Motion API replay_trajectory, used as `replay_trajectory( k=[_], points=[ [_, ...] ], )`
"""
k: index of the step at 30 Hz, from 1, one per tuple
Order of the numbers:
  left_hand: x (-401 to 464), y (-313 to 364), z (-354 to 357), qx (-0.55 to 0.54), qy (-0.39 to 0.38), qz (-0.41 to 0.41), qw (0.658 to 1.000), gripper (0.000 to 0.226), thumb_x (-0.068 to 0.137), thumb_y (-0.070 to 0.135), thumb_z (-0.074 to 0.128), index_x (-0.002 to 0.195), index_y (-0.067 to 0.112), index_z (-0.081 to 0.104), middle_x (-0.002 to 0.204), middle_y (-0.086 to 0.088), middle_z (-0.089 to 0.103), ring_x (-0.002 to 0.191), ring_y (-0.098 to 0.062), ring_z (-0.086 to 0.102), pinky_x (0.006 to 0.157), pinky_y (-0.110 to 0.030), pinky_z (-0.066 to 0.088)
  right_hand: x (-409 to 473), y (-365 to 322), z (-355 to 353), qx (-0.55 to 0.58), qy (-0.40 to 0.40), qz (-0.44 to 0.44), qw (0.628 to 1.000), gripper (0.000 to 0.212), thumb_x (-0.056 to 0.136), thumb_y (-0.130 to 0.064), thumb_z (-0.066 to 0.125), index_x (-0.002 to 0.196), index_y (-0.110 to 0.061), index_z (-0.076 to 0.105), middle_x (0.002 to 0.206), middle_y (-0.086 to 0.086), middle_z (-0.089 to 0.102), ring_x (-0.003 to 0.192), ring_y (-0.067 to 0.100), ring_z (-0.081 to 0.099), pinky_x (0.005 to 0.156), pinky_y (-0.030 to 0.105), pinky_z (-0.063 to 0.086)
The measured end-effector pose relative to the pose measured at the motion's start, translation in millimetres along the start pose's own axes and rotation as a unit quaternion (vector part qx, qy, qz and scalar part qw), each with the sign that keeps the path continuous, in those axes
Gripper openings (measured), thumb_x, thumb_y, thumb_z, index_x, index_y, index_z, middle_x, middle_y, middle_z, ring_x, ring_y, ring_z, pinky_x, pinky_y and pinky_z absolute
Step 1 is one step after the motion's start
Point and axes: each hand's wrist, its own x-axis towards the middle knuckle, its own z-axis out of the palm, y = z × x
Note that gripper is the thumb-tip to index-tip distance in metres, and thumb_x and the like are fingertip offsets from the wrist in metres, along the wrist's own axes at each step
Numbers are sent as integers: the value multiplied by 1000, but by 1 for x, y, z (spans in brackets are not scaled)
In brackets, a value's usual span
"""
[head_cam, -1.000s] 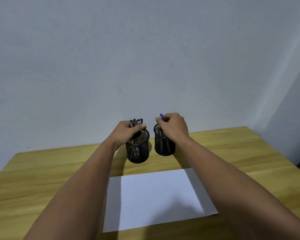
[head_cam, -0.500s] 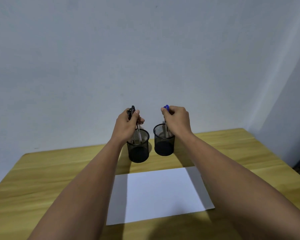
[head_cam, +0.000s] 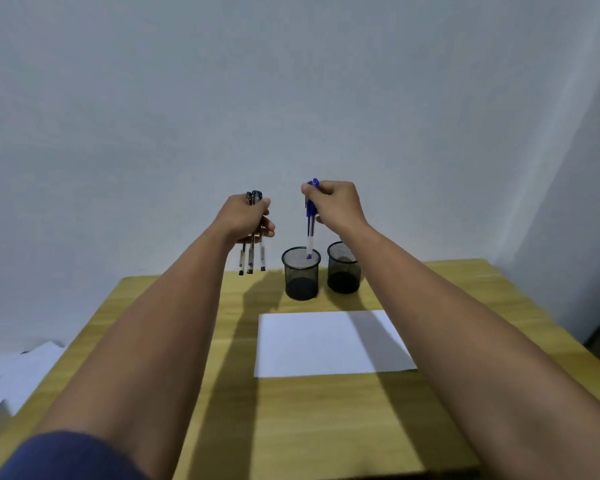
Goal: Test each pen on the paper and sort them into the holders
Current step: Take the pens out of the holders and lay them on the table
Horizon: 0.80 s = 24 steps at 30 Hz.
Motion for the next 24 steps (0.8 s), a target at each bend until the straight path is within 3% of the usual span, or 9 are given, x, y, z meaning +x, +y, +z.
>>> replay_trajectory(
  k=[2,7,10,13,15,20,24],
  points=[
    [-14,-19,-14,17,1,-53,998,25,105,33,49,103,9,57,85,-13,75,74,-23,74,68,-31,51,-17,6,23,10,-40,26,999,38,101,-31,73,93,7,75,77,8,64,71,19,60,73,37,58],
    [-34,-89,-35,43,14,-167,985,26,105,30,52,102,5,59,86,-15,76,69,-25,73,60,-28,51,-57,41,84,13,-137,119,983,31,101,-25,74,97,5,77,84,12,69,71,20,67,54,25,56],
    [-36,-132,-40,79,28,-205,975,27,102,28,57,99,1,62,86,-17,76,58,-22,69,55,-29,52,-74,70,120,-35,-178,161,970,26,99,-26,77,84,-5,74,77,11,69,63,23,66,49,26,55],
    [-29,-167,-42,112,35,-217,969,31,97,29,67,91,-1,64,90,-20,76,78,-33,75,71,-45,63,-84,97,147,-85,-195,178,961,27,96,-25,79,80,-7,69,67,12,66,50,25,63,59,35,61],
    [-26,-179,-44,146,34,-210,966,32,92,32,72,86,1,64,94,-23,75,87,-36,74,84,-50,61,-86,109,157,-104,-196,184,958,30,95,-22,80,75,-8,64,65,14,67,54,30,68,66,43,64],
    [-23,-192,-47,206,48,-185,960,29,86,31,77,92,3,71,89,-14,73,90,-31,72,83,-44,60,-81,118,169,-215,-191,157,945,33,90,-30,84,74,-8,65,79,19,78,65,35,78,71,50,68],
    [-23,-197,-52,223,75,-178,956,25,87,28,75,106,15,65,90,-2,66,90,-24,68,88,-43,59,-82,117,173,-265,-193,135,935,28,86,-24,85,98,-4,71,89,14,77,82,35,78,78,53,67]
  ],
)
